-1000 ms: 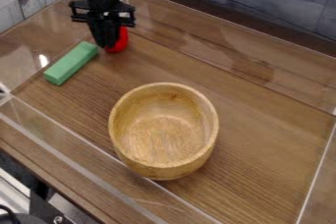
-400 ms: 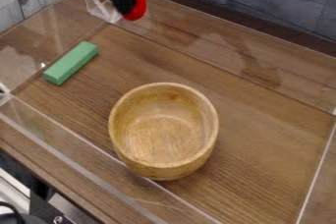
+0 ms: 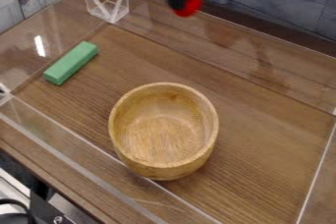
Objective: Move the red fruit to the right
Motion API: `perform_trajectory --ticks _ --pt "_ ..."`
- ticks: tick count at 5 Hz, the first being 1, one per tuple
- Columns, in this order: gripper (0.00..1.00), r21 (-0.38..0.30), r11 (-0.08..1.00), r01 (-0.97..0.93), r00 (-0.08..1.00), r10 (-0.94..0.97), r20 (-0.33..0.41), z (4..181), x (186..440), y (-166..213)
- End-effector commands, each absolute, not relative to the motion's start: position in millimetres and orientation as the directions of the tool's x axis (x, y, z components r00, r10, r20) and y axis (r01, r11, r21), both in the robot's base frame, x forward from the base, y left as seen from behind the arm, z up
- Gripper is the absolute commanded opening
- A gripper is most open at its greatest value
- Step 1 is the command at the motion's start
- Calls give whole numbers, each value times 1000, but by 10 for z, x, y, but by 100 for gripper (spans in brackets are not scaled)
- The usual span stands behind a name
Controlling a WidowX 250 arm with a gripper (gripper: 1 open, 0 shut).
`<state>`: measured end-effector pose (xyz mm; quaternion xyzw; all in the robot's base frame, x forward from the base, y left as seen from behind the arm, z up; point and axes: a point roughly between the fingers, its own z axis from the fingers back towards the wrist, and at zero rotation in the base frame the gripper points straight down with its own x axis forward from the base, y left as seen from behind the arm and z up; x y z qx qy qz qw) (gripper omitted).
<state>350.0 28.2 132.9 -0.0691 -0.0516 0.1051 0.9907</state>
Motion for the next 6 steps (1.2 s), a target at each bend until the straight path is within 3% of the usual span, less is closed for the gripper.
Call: perform_trajectory --ticks 1,3,6 --pt "0 -140 982 -130 977 151 152 1462 3565 -96" --pt "0 -132 990 -57 989 74 125 1142 3549 -883" --pt "0 -133 985 -108 983 126 134 697 3527 -1228"
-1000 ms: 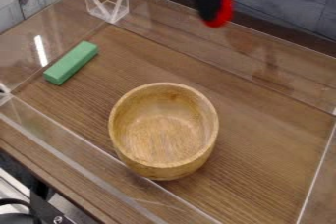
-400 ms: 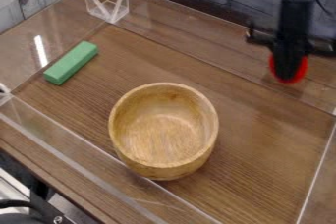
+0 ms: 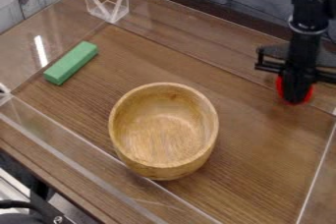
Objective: Move the red fruit to the right
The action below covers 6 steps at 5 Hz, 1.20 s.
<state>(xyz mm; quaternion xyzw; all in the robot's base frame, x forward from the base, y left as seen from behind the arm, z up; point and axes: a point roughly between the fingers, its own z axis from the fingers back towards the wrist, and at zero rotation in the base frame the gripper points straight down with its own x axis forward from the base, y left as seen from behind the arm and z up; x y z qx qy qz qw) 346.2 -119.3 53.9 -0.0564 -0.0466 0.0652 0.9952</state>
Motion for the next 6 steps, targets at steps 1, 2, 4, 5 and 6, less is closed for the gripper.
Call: perform_trajectory --ticks 1,2,4,5,6 --pt "0 -129 985 -117 982 135 135 619 3542 -1231" --pt "0 -126 983 -133 980 150 132 568 3558 -1221" --pt "100 -123 978 -168 975 183 129 537 3581 -1193" --pt "100 -139 971 -196 967 215 137 610 3583 -1176" --pt "100 -150 962 -228 957 250 145 638 3606 -1145"
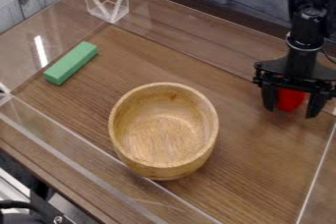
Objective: Move the red fruit to the right
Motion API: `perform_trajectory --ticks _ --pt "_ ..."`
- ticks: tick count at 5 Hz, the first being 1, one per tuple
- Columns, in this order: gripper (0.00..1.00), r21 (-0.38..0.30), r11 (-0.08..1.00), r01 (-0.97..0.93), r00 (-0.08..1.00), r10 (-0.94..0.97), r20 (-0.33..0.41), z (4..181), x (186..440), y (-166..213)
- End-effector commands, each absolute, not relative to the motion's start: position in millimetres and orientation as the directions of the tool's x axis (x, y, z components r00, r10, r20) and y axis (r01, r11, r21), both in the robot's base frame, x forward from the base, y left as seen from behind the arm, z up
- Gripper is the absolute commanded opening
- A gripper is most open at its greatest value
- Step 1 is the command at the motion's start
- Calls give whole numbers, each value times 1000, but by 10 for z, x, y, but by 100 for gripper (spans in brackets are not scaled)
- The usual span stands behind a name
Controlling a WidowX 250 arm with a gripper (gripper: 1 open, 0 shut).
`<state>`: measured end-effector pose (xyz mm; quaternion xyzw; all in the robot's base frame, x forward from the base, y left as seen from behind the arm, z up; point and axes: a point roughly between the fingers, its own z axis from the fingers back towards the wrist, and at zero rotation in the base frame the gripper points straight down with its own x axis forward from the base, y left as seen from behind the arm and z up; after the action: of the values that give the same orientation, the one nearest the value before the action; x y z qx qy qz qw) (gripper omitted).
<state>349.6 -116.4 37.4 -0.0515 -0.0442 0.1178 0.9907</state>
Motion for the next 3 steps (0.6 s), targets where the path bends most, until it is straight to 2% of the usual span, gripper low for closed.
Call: perform_trajectory --ticks 1,3 --pt "100 -161 953 -255 948 280 153 669 3626 -1114" --pt "100 -172 954 -245 953 270 136 818 3552 -1028"
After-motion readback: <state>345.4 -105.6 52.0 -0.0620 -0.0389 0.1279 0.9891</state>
